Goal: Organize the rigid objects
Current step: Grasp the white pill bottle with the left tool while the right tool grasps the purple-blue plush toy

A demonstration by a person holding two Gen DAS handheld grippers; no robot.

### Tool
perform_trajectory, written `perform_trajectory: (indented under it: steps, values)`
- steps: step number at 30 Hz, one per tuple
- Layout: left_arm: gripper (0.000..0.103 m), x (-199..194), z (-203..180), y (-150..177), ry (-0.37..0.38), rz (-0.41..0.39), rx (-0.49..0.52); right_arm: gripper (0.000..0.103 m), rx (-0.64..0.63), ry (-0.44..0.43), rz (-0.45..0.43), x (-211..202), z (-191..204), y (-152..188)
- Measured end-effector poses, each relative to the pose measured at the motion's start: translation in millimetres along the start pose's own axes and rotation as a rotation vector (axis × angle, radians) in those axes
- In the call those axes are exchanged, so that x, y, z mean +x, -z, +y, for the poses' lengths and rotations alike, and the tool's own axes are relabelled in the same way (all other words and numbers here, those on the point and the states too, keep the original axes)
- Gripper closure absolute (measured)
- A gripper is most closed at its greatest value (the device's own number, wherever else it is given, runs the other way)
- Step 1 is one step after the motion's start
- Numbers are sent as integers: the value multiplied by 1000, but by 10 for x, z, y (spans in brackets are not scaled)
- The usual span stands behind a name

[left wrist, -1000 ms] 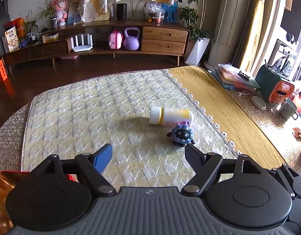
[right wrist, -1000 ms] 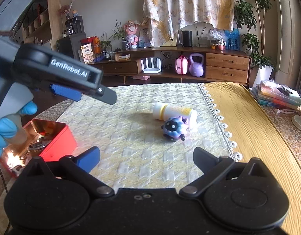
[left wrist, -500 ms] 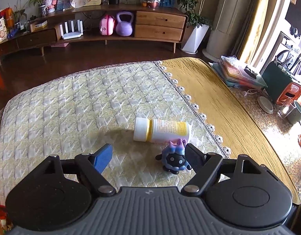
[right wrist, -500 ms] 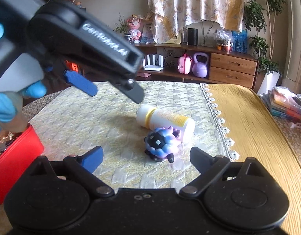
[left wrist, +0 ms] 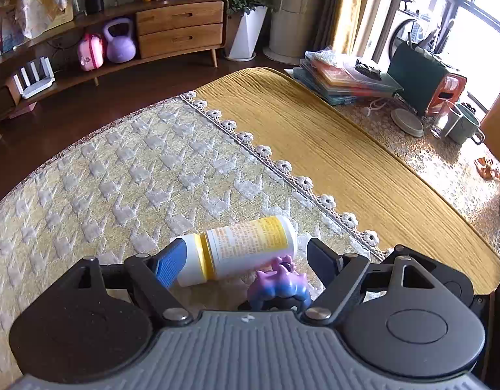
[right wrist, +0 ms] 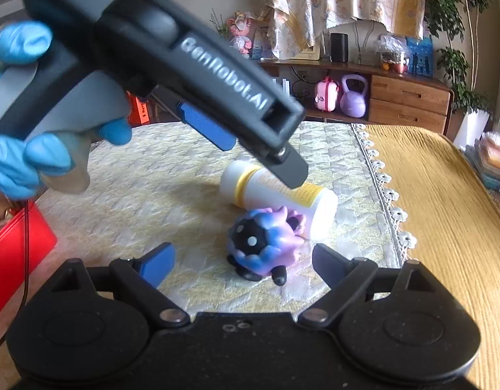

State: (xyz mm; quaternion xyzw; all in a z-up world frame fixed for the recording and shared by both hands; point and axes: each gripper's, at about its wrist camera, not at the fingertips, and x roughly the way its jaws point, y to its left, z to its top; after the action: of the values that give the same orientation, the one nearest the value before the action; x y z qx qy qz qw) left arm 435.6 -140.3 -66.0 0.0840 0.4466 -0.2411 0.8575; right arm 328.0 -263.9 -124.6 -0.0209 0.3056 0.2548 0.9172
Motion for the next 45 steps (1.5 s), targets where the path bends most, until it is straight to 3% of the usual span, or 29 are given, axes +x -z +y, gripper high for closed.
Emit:
perform_trajectory:
  steps: [7,9,10,14,15,21,27,37,42,45]
  values:
    - [22,160,94,-81,63,1,72,12,67,2,-5,172,-67,-99]
    - [22,174,73,-76,33,-21,123,14,59,2,0,197,-62,-95]
    - [22,182,64,-74,29,-31,142,17,54,7,6,210,-62,-91]
    - [22,244,34,-73,65,-17,202,46,64,27,31,262,-98,-58]
    - [22,265,18,-69,63,-12,223,48,66,25,28,265,-109,-51]
    - [22,371,17,-67,73,7,283,49,55,-4,42,142,-149,-8]
    - [22,469,13,-38,132,38,320,49,102,-53,84,-181,-400,152]
    - [22,701,-107,107,61,59,382,49,131,-53,82,-272,-469,201]
    - [29,680,-112,132,40,48,313,48,127,-34,81,-274,-436,208]
    - [48,621,-152,170,14,47,285,49,140,-16,83,-299,-406,218]
